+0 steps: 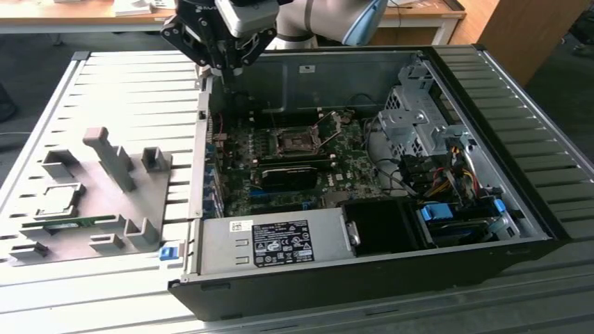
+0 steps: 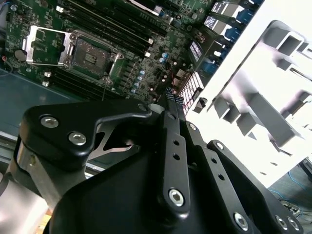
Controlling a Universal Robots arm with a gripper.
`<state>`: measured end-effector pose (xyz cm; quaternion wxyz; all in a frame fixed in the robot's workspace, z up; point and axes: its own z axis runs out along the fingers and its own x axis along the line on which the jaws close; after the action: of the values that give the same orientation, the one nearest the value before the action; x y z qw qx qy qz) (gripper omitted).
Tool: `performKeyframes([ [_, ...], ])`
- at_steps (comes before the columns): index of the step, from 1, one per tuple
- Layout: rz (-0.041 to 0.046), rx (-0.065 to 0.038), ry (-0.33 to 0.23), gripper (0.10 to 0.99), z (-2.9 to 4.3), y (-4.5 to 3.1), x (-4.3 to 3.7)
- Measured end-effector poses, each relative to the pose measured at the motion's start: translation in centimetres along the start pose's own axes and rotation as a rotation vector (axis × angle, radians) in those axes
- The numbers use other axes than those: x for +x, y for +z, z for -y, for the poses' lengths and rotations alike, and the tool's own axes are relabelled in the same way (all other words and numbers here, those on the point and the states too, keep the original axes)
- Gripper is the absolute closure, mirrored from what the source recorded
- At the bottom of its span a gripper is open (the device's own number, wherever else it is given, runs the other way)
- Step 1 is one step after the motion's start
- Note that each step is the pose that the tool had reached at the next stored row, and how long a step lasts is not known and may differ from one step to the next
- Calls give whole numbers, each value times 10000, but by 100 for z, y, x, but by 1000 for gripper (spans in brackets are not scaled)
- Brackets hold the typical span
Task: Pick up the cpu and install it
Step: 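Reach for the cpu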
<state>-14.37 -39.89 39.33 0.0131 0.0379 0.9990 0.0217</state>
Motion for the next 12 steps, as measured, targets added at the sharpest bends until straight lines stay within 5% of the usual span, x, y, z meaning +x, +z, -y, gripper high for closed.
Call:
performKeyframes([
  [12, 0, 0, 0, 980, 2, 0, 25],
])
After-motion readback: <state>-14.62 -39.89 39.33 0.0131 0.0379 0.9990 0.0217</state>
